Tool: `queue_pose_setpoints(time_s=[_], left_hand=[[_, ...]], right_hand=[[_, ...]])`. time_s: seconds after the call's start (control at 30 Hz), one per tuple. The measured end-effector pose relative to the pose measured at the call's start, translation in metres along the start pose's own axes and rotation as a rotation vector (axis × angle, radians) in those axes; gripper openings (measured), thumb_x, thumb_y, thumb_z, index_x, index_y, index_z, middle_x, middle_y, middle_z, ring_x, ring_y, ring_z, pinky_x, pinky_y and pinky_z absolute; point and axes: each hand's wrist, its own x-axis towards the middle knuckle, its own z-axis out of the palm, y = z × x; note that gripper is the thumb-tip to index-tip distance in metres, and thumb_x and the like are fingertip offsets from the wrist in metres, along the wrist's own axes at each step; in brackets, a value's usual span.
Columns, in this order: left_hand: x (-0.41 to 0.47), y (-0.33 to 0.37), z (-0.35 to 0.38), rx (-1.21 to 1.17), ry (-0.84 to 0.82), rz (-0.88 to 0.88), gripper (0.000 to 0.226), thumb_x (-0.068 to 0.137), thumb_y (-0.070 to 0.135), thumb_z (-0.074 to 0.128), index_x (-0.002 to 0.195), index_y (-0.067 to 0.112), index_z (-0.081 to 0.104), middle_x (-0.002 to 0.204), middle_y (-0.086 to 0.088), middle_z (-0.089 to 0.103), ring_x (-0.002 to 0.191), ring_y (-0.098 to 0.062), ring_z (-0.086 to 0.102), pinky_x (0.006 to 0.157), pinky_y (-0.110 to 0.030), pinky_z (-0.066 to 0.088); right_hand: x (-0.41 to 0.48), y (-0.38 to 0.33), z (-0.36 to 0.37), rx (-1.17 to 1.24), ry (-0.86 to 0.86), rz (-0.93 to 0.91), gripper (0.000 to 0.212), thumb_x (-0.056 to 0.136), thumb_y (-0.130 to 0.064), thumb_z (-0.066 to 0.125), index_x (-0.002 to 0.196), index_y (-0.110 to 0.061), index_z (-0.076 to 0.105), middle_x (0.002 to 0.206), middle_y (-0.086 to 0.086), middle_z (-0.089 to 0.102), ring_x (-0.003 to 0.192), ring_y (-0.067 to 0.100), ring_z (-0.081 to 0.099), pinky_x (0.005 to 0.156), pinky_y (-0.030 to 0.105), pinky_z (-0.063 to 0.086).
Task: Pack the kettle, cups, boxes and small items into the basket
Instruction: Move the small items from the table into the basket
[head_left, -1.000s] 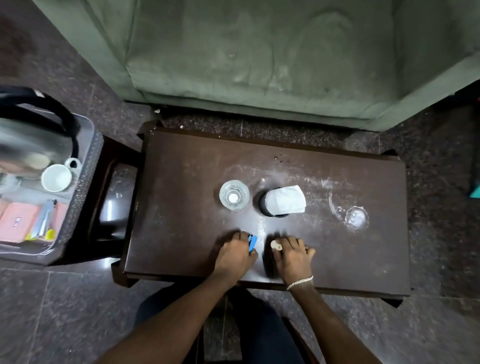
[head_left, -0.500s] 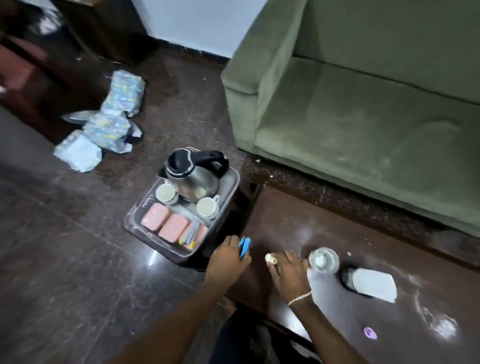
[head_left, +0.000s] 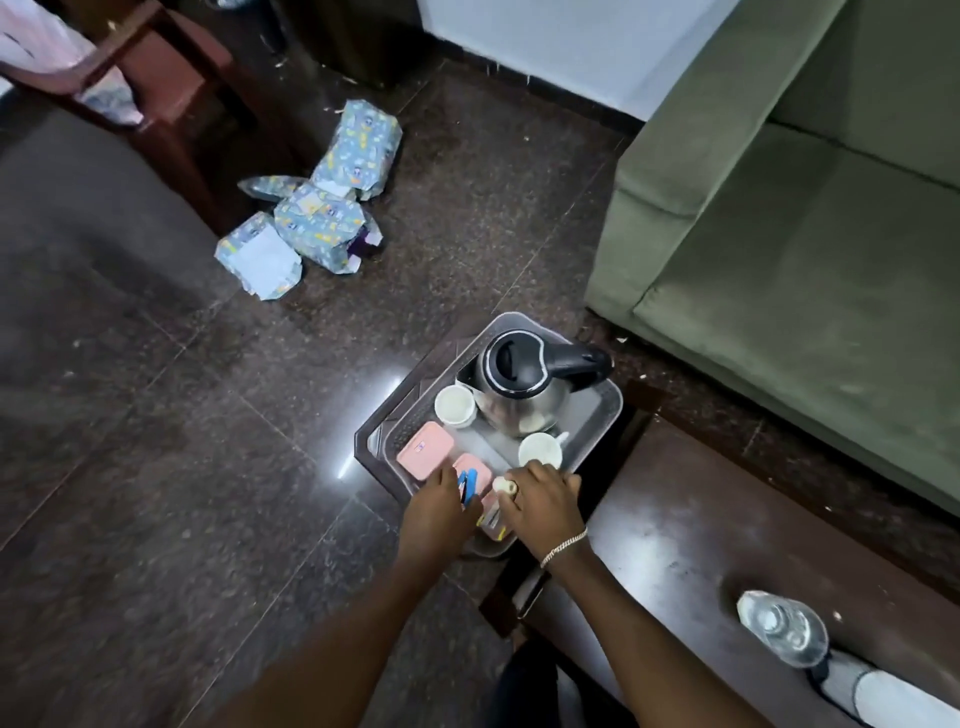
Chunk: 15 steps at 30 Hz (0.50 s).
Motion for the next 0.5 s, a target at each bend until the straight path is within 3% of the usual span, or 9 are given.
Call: queue_pose_setpoints(time_s=[0.1,0.27,0.5], left_hand=[[0.009,-0.013,0.003,-0.007,-0.015,-0.047,0.058,0.091,0.046,0.061,0.137,0.014,0.049,0.125,-0.012,0.064,0.109,-0.038,0.065,0.083,-0.043,0.052],[0.020,-0.023,0.006,0.026,-0.039,-0.030,0.038,0.095,0.040,0.060,0.118,0.010,0.055,0.111,-0.015,0.066,0.098,-0.042,0.067,0.075,-0.046,0.051],[0.026,-0.027,0.003,0.051,-0.058,-0.007,0.039,0.092,0.035,0.063,0.120,0.009,0.056,0.110,-0.014,0.066,0.096,-0.040,0.068,0.072,-0.046,0.052]], right_hand=[[0.017,-0.017,0.017,-0.027,-0.081,-0.031,0.025,0.082,-0.040,0.065,0.097,-0.022,0.072,0.096,-0.001,0.068,0.095,0.024,0.065,0.083,0.044,0.041],[0.035,-0.029,0.034,-0.062,-0.133,-0.037,0.024,0.084,-0.040,0.060,0.097,-0.023,0.069,0.100,0.000,0.066,0.098,0.027,0.062,0.081,0.044,0.041],[0.048,-0.034,0.040,-0.082,-0.211,-0.037,0.022,0.085,-0.034,0.060,0.099,-0.019,0.067,0.105,0.004,0.063,0.104,0.029,0.057,0.084,0.044,0.037]])
